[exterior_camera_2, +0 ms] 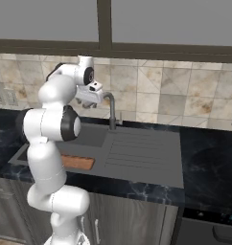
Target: Turn on the sink faucet with hot water and rinse the cutting board for ten seconds, then turn off the faucet. Push the cutting board to reach the water if necessary.
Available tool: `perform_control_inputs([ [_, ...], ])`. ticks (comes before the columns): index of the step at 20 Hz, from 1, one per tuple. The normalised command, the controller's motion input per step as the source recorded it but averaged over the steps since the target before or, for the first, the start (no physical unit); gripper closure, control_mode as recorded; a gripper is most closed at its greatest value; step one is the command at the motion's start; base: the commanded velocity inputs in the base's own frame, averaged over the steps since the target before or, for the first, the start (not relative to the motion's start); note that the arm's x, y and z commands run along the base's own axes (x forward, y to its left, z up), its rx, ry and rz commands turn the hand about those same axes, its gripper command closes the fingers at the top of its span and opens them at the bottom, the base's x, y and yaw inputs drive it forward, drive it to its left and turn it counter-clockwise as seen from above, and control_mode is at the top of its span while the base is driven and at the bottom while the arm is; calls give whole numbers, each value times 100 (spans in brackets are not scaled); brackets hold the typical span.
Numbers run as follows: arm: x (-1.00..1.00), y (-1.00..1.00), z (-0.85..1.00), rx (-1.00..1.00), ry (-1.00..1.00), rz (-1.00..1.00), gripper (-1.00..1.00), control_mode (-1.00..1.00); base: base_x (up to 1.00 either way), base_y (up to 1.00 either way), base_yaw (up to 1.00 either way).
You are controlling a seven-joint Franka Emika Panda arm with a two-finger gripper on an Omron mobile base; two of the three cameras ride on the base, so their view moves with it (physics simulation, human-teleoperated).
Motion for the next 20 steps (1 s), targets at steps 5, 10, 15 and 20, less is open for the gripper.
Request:
perform_control_inputs([
  [5, 18, 40, -10, 0, 0, -3, -100, -100, 0, 0, 0],
  [10, 13, 20, -5, 0, 0, 0, -100, -100, 0, 0, 0],
  [15, 20, 22, -6, 0, 0, 0, -100, -100, 0, 0, 0],
  [20, 20, 23, -3, 0, 0, 0, -100, -100, 0, 0, 0],
])
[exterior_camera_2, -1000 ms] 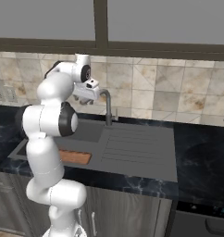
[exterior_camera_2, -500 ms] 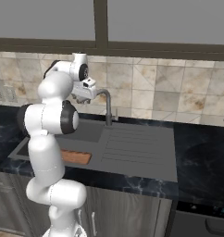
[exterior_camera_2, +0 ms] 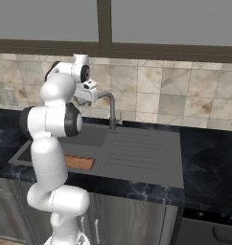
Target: Turn on the sink faucet with hot water and rinse the cutting board for ten seconds, then turn off the faucet. Push the cutting board to reach the water if necessary.
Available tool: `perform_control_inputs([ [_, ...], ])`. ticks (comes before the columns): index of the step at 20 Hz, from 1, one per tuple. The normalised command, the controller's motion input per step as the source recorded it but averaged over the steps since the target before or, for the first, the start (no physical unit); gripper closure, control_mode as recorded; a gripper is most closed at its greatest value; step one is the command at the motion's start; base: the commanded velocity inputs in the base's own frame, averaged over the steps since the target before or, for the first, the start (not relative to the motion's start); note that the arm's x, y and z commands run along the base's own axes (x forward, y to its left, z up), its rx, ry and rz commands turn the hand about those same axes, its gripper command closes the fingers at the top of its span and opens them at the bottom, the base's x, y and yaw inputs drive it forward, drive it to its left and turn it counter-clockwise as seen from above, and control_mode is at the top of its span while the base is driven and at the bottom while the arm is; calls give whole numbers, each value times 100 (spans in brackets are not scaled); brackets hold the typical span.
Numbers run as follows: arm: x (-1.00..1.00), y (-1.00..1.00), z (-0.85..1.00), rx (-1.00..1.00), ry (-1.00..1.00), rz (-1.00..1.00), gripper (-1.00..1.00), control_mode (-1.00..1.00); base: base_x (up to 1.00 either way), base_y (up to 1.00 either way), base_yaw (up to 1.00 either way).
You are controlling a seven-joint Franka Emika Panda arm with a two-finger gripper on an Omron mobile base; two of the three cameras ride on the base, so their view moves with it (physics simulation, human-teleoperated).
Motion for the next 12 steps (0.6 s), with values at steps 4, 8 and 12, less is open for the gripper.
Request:
perform_control_inputs([
  [4, 0, 7, 2, 0, 0, 0, -100, -100, 0, 0, 0],
  [8, 0, 0, 20, 0, 0, 0, -100, -100, 0, 0, 0],
  [12, 0, 0, 30, 0, 0, 0, -100, -100, 0, 0, 0],
])
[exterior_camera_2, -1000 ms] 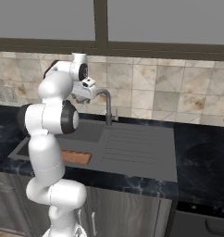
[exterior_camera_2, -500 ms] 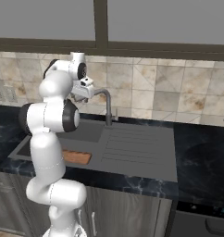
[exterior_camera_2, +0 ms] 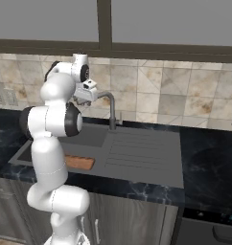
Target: Turn on the sink faucet with hot water and rinse the cutting board for ten seconds, then turn off the faucet. Push the cutting board to reach the water if necessary.
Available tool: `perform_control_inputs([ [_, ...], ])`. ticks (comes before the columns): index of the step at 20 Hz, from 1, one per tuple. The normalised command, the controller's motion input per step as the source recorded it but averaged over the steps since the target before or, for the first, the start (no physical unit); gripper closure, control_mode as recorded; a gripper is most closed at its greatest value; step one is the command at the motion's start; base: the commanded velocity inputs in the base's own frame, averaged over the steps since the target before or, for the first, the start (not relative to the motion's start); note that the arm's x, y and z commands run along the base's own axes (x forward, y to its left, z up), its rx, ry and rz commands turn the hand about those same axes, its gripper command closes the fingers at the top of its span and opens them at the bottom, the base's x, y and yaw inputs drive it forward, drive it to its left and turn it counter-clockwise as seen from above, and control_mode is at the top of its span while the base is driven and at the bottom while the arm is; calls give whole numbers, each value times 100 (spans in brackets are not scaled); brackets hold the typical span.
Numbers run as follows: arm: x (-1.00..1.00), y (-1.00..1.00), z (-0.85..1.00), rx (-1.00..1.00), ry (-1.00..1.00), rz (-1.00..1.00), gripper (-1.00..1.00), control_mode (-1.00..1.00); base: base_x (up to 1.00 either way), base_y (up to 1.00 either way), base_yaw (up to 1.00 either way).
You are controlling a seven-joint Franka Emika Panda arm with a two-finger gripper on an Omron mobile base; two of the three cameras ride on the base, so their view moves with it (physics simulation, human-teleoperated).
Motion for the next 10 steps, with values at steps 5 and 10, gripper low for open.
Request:
perform_control_inputs([
  [5, -1, 0, 33, 0, 0, 0, -100, -100, 0, 0, 0],
  [10, 0, 0, 34, 0, 0, 0, -100, -100, 0, 0, 0],
])
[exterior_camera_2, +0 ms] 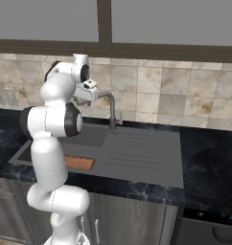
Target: Turn on the sink faucet with hot water and rinse the cutting board for ten seconds, then turn off the faucet. Push the cutting board to reach the water if necessary.
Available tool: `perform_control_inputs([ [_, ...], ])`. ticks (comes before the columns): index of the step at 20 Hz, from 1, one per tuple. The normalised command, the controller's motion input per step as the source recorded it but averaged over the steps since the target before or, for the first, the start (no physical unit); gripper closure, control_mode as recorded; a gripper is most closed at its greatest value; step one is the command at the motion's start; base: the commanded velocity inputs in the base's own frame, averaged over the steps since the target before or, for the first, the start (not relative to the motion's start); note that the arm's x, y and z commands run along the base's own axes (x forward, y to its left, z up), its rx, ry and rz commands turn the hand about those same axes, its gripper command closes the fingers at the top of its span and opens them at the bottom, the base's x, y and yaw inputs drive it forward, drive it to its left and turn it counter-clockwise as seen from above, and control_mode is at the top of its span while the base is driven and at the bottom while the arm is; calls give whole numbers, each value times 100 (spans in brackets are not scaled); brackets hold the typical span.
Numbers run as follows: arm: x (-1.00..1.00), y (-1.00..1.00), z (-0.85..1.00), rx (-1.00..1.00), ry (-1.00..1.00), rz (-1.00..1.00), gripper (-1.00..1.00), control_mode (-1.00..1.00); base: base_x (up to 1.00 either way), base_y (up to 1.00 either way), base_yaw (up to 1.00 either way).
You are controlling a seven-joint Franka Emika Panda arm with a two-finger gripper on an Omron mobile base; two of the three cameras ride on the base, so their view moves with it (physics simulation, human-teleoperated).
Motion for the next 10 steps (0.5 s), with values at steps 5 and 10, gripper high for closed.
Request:
perform_control_inputs([
  [5, 0, -1, 5, 0, 0, 0, -100, -100, 0, 0, 0],
  [10, -1, -3, 22, 0, 0, 0, -100, -100, 0, 0, 0],
])
